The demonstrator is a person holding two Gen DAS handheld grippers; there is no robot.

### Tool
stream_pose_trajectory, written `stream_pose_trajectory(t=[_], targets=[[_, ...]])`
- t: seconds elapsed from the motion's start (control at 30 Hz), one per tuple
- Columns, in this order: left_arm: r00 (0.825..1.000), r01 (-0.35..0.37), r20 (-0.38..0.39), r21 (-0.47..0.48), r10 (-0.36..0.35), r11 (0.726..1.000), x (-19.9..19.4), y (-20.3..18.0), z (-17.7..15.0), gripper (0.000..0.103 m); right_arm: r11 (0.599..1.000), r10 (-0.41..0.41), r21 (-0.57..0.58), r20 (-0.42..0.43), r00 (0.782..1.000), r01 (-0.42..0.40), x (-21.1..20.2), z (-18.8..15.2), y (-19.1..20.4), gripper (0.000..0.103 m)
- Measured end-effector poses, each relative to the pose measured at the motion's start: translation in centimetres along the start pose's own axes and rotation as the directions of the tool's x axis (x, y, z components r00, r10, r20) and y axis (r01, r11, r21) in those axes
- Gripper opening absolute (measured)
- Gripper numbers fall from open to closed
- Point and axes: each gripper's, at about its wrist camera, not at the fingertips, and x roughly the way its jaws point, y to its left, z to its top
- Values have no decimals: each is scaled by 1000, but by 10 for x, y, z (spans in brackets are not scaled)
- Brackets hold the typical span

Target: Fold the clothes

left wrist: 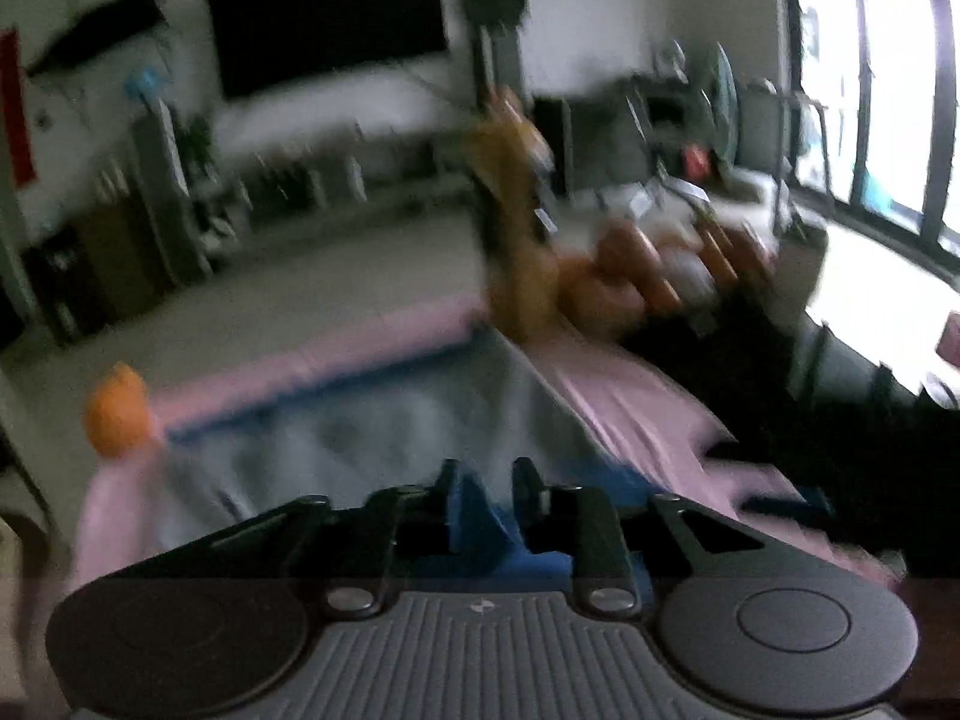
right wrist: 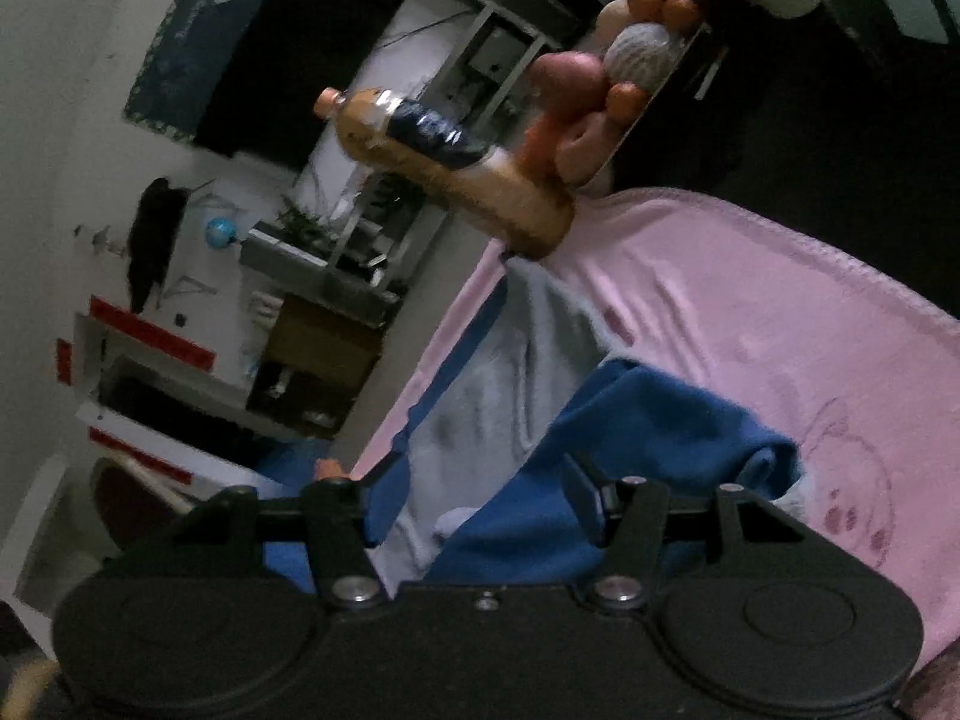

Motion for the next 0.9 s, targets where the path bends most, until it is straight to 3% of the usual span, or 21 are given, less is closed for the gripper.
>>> stream_pose_trajectory(t=[0.1, 0.17, 0.3, 0.37, 0.47, 0.53, 0.6, 0.67, 0.8, 0.9], targets=[[998, 58, -36, 15, -58, 998, -12, -2, -22, 32, 999, -28, -14, 21, 999, 28, -1, 3, -3, 55], [998, 60, -30, 28, -59, 998, -25, 13, -29, 32, 999, -36, -19, 16, 999, 37, 0, 2, -4, 55], [1000, -19, -17, -20, 19, 1000, -42, 87, -44, 34, 997, -53, -49, -14, 998, 52, 7, -4, 1, 55], [995, -98, -36, -71, 96, 993, -38, 129, -55, 32, 994, -75, -83, -35, 997, 72, 15, -9, 7, 55], [975, -214, -104, -167, 198, 963, -23, 187, -76, 20, 985, -115, -136, -79, 990, 103, 32, -19, 15, 55], [960, -260, -169, -243, 223, 935, -8, 217, -94, 17, 979, -142, -164, -125, 982, 121, 47, -24, 20, 53], [948, -258, -261, -293, 183, 921, 14, 231, -109, 16, 971, -180, -189, -188, 965, 144, 68, -27, 26, 38], [927, -260, -348, -331, 139, 907, 35, 243, -123, 12, 962, -223, -210, -247, 943, 172, 90, -29, 30, 37], [871, -301, -453, -190, 188, 935, 59, 230, -135, 17, 932, -341, -226, -295, 892, 282, 126, -30, 24, 37], [863, -312, -457, -148, 215, 938, 62, 223, -137, 18, 934, -355, -159, -334, 873, 319, 139, -33, 11, 37]])
